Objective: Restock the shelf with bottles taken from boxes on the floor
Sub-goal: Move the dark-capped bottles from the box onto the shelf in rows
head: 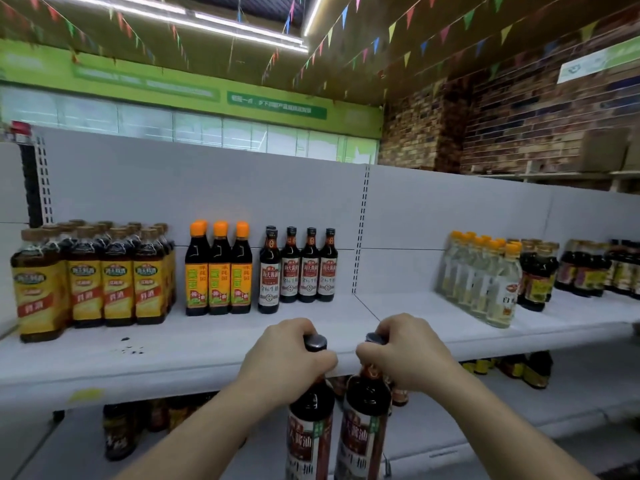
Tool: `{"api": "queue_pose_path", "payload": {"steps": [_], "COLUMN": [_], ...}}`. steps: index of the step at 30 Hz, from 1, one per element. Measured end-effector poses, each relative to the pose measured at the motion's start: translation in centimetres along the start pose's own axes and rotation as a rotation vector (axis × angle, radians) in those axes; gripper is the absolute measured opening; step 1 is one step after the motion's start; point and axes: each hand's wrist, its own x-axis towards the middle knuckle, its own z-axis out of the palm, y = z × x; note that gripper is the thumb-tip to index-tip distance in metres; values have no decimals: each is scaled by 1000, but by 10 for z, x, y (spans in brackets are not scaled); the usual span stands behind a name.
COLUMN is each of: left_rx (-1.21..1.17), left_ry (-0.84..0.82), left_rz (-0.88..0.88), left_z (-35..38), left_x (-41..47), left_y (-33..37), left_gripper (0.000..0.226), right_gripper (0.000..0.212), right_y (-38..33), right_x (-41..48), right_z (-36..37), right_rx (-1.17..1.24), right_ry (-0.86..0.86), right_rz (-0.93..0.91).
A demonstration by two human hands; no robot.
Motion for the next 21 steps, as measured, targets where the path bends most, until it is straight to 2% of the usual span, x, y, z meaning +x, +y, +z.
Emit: {"api": "queue_pose_path", "payload": {"steps": [7, 15, 21], "left_rx": [-29, -32, -40], "left_ry": [5, 137, 219], "left_rz": [-14, 14, 3], "left_z": [6, -6, -22], "left_x": [40, 101, 145], "left_y": [-4, 7, 13], "left_gripper": [23, 24, 27], "right_gripper": [36, 41, 35], "right_y": [14, 12, -3], "right_x": [51, 136, 183], "right_z": [0, -15, -24], "right_rx": [59, 41, 59], "right_ry": [-35, -61, -76], "right_rz": [-56, -215, -278]}}
